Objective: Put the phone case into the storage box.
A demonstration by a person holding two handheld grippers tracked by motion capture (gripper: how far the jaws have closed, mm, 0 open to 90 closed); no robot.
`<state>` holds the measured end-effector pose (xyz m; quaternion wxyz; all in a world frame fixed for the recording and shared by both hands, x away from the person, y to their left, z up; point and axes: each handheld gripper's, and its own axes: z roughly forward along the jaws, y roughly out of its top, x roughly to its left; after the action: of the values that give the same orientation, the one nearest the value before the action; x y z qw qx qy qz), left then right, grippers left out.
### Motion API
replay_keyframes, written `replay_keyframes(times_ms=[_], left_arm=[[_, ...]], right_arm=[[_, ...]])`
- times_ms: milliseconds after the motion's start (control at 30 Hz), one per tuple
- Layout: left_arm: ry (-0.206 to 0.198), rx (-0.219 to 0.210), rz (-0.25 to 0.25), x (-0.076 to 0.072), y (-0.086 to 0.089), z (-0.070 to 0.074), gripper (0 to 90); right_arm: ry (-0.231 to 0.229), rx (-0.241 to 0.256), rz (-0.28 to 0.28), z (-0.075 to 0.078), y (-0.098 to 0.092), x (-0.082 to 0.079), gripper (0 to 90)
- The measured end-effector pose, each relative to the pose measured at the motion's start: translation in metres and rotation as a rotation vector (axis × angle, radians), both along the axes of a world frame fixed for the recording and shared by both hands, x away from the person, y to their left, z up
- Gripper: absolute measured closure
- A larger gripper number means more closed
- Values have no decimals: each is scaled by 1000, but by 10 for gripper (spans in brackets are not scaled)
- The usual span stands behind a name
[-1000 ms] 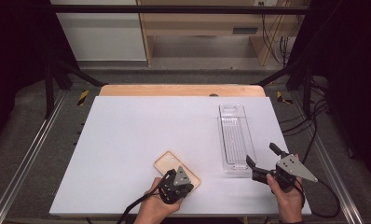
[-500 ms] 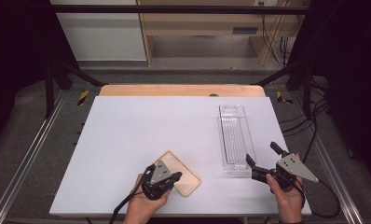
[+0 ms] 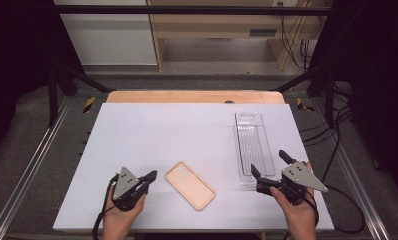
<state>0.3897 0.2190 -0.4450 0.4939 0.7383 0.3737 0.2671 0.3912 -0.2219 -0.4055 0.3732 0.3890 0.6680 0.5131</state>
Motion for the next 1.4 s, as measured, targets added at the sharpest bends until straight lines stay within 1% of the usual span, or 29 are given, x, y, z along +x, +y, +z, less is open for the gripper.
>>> replay_keyframes(times_ms=[33, 67, 100, 133, 167, 200, 233, 267, 367, 400, 467, 500, 533, 567, 600, 667, 700, 800, 833, 867, 900, 967, 1067, 1100, 1133, 1167, 1200, 1300, 1400], left_arm=[[4, -12, 15, -2, 7, -2, 900], [14, -15, 37, -7, 18, -5, 900], [14, -15, 37, -7, 18, -5, 900], [22, -23, 53, -10, 26, -8, 900], [22, -23, 53, -10, 26, -8, 900], [18, -39, 70, -10, 32, -7, 900], [18, -39, 70, -10, 32, -7, 900], [7, -54, 84, -9, 36, -7, 892], [0, -55, 95, -8, 39, -8, 853], [-9, -55, 100, -8, 39, -8, 853], [-31, -48, 114, -6, 39, -8, 778], [-40, -55, 120, -6, 39, -8, 734], [-50, -58, 124, -6, 39, -8, 690], [-54, -61, 130, -5, 39, -7, 572], [-57, -61, 133, -4, 39, -7, 572], [-52, -68, 137, -2, 39, -6, 462], [-52, -71, 144, -2, 39, -6, 370], [-67, -73, 170, -1, 39, -7, 256], [-74, -69, 173, 0, 40, -7, 222], [-79, -77, 181, 1, 40, -7, 194], [-89, -79, 192, 1, 41, -7, 170], [-93, -85, 192, 1, 42, -6, 126], [-89, -83, 194, 2, 42, -7, 93], [-86, -86, 196, 2, 42, -8, 78], [-86, -85, 195, 2, 42, -8, 63], [-87, -85, 195, 2, 42, -8, 58], [-88, -91, 194, 2, 43, -8, 58], [-91, -110, 187, 2, 45, -8, 51], [-90, -108, 187, 2, 46, -8, 49]], right_arm=[[-1, -20, 9, 4, 4, -2, 36], [17, -31, 39, 11, 13, -5, 34], [31, -35, 50, 12, 16, -5, 34], [45, -45, 62, 14, 20, -5, 34], [57, -53, 76, 16, 25, -6, 34], [67, -58, 91, 17, 29, -6, 35], [67, -58, 91, 17, 29, -6, 35], [88, -78, 118, 20, 38, -5, 41], [109, -100, 144, 23, 49, -4, 39], [109, -100, 144, 23, 49, -4, 39], [131, -104, 158, 24, 55, -3, 37], [150, -100, 168, 24, 58, -1, 39], [154, -101, 173, 25, 60, 0, 42], [166, -111, 176, 26, 64, 1, 38], [166, -111, 176, 26, 64, 1, 38], [179, -112, 182, 27, 67, 3, 36], [195, -112, 195, 27, 72, 5, 39], [210, -127, 215, 26, 79, 7, 38], [222, -126, 221, 25, 82, 7, 37], [235, -130, 233, 23, 85, 8, 37], [246, -136, 241, 22, 87, 9, 41], [264, -151, 253, 19, 92, 9, 40], [280, -163, 264, 15, 96, 10, 43], [291, -166, 266, 14, 98, 11, 45], [314, -172, 274, 11, 102, 12, 46], [326, -176, 277, 10, 103, 13, 46], [326, -176, 277, 10, 103, 13, 46], [357, -190, 289, 8, 109, 15, 47], [375, -207, 301, 5, 115, 15, 48]])
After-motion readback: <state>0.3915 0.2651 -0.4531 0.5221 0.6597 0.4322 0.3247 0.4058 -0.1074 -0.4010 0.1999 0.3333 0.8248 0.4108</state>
